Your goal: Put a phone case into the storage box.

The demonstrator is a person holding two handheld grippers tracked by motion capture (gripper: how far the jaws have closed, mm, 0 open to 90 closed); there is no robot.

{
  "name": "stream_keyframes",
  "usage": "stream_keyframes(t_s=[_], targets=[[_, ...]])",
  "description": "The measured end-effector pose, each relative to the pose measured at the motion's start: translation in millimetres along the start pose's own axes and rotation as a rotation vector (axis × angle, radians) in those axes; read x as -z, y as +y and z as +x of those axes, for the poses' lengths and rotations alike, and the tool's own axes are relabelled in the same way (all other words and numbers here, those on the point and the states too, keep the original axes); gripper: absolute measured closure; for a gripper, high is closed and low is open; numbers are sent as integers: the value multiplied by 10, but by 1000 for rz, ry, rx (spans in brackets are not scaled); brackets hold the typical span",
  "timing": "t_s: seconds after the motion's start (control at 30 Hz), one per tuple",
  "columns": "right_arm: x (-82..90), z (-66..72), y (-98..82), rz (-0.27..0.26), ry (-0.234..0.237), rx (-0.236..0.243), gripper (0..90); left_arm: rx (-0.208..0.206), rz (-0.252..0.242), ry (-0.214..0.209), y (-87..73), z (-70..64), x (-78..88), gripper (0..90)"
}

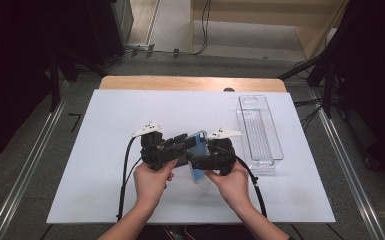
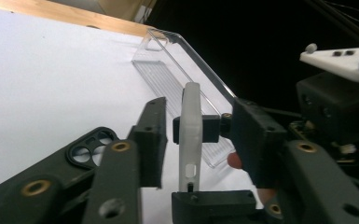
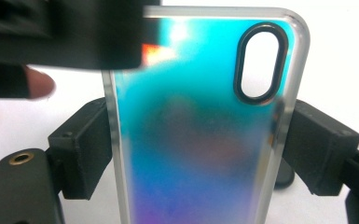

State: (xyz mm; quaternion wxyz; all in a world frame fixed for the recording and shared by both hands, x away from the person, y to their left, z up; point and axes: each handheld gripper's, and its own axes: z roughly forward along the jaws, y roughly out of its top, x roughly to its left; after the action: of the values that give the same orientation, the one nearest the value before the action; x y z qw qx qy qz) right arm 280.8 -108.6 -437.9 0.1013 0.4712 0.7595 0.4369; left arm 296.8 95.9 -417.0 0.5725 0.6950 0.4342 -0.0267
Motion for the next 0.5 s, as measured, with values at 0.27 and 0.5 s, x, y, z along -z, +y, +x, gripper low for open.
stream_keyframes(t_s=[0.27, 0.5], targets=[[55, -133, 12, -4, -17, -37, 148, 49, 58, -38, 98, 26, 62, 426], [137, -253, 49, -2, -5, -42, 148, 44, 107, -65, 153, 138, 172, 359]])
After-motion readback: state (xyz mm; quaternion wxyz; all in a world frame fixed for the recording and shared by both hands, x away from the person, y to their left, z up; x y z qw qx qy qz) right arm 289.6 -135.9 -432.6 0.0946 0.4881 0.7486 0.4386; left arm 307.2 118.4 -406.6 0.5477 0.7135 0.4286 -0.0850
